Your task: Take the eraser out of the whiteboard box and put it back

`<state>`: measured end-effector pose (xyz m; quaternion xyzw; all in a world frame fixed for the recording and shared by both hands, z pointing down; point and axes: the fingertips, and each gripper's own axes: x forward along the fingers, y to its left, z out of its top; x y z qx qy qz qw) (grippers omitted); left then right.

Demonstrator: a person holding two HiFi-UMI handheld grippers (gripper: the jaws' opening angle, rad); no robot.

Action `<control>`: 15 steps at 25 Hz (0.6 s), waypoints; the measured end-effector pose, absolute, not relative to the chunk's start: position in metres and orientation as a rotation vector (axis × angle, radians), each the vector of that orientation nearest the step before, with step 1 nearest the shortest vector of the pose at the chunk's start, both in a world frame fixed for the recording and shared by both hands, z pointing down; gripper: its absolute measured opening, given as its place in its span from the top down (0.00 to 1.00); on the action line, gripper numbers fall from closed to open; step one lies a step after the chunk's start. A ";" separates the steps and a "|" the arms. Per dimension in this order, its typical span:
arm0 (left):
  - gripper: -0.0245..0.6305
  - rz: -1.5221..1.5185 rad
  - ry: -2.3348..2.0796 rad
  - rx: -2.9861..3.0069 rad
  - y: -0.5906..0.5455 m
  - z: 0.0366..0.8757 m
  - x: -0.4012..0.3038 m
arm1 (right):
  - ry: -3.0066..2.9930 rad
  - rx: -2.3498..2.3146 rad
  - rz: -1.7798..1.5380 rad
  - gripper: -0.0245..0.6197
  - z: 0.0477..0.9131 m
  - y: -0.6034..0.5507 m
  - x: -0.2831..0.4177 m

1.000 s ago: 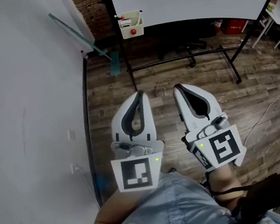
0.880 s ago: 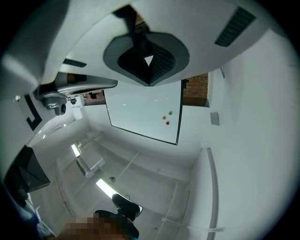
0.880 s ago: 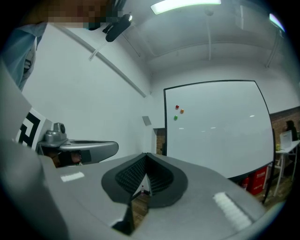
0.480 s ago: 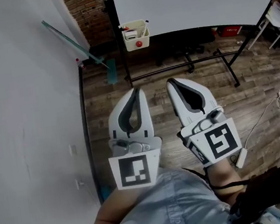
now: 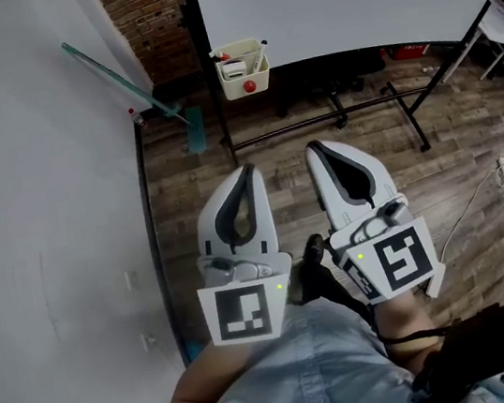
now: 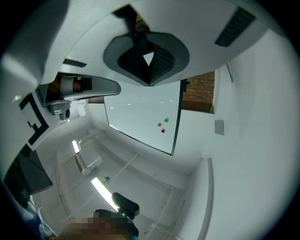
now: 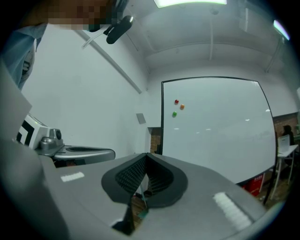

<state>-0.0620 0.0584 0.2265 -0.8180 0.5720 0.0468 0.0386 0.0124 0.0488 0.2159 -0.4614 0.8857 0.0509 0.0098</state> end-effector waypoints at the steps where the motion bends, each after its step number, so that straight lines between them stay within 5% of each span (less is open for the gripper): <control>1: 0.96 0.140 1.755 -2.513 0.054 0.228 -0.061 | 2.760 -1.447 0.157 0.96 0.217 0.044 0.014; 15: 0.96 0.091 1.823 -2.417 -0.036 0.230 -0.059 | 2.801 -1.331 0.134 0.96 0.226 -0.052 0.017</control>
